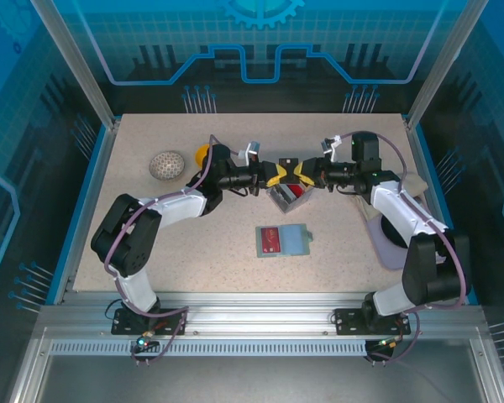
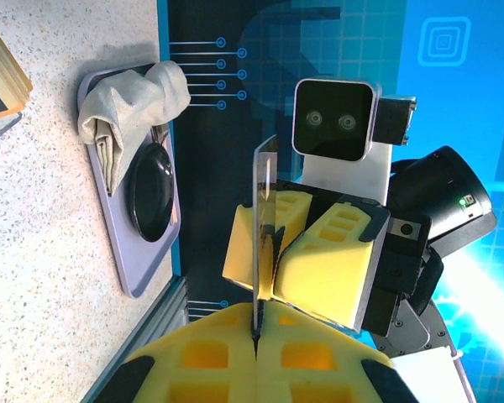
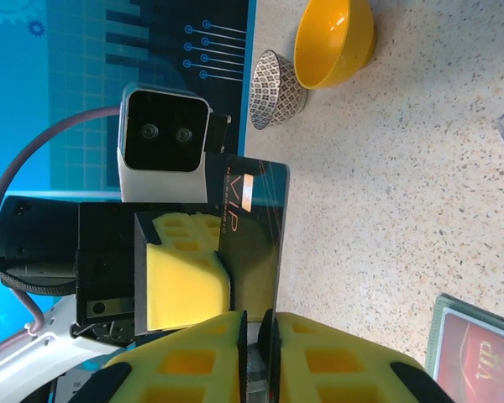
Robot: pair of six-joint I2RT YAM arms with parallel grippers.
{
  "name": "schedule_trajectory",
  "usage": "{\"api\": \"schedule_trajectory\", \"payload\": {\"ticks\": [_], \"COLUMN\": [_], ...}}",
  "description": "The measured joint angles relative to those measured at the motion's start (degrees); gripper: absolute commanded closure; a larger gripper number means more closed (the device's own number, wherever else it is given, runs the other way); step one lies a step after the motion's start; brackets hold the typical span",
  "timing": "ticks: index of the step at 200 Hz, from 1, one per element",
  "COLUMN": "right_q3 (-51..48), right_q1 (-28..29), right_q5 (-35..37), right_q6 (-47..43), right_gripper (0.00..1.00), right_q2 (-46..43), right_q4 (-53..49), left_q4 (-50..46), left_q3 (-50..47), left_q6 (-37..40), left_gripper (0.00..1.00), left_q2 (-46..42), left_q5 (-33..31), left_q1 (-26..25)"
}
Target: Put the credit cards into the card holder
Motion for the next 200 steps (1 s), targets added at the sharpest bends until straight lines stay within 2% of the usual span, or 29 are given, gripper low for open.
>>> {"api": "schedule_trajectory", "payload": {"ticks": [37,78,96,116,133,159,175,200], "right_q3": [0.0,0.0,0.0,0.1,0.8,1.8,2.0,1.5], "right_q1": [0.0,-0.1,-0.1,0.0,0.0,2.2,6.8,15.4], "right_q5": [-0.3,-0.7,-0.9,0.0,4.6,15.8,25.6,36.7], "right_q6": [1.2,2.2,2.0,-0.1,-5.5,-13.7,-18.2,-21.9], "right_gripper": [0.82,0.95,0.98,0.98,0.98,0.98,0.98,0.99], "right_q2": [0.5,0.5,0.5,0.2,-0.7,-3.5,-5.1,-5.3], "right_q4": [1.5,2.7,2.9,0.9,-6.0,-16.7,-22.6,-28.4], "left_q4": [0.0,0.0,-0.1,-1.8,-7.5,-21.9,-29.5,-40.0], "left_q3": [0.0,0.2,0.2,0.2,0.2,-1.0,-2.0,-3.0], "left_q6": [0.2,0.2,0.3,0.7,4.5,11.4,15.1,20.5], "left_gripper": [0.98,0.94,0.83,0.6,0.5,0.47,0.47,0.45], "left_q2": [0.0,0.0,0.0,0.0,-0.5,-3.3,-5.1,-6.0], "left_q5": [0.7,0.9,1.2,1.2,0.4,-4.5,-7.6,-12.6], "left_q1": [0.0,0.0,0.2,0.2,0.1,0.0,0.0,-0.4]}}
